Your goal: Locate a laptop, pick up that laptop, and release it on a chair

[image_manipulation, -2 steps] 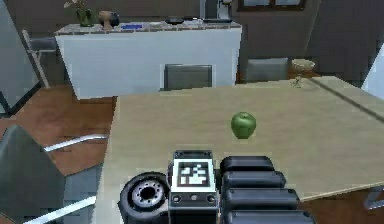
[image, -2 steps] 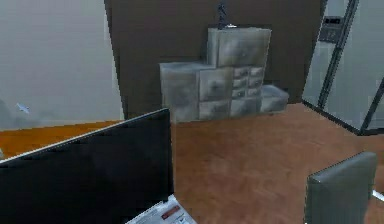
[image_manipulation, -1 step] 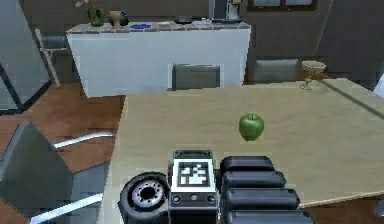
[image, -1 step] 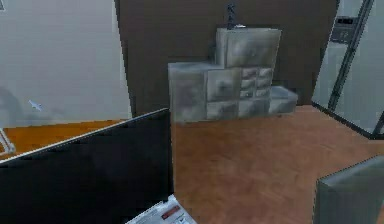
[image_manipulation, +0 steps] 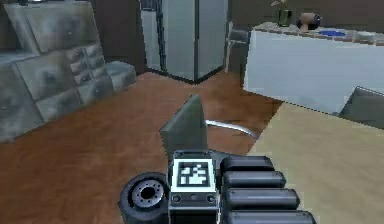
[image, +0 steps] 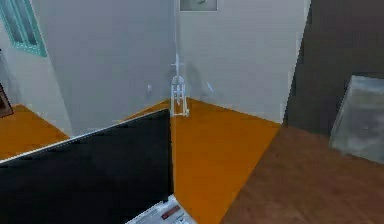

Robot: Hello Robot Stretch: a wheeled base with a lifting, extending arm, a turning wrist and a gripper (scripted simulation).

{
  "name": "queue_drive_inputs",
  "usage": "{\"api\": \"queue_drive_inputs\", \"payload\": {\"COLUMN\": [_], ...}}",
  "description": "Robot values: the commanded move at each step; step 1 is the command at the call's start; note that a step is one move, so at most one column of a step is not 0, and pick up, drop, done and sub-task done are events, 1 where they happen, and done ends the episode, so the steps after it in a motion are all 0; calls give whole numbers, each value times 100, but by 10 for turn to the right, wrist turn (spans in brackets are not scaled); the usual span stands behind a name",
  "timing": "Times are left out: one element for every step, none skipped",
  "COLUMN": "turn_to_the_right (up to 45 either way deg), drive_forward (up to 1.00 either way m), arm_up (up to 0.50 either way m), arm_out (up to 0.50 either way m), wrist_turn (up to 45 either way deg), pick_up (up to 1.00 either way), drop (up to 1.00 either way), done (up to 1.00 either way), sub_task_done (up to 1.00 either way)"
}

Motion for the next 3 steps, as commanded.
{"api": "queue_drive_inputs", "payload": {"turn_to_the_right": [-450,-60,-30], "drive_forward": [0,0,0], "arm_up": [0,0,0], "arm_out": [0,0,0], "wrist_turn": [0,0,0], "pick_up": [0,0,0], "drop": [0,0,0], "done": [0,0,0], "sub_task_done": [0,0,0]}}
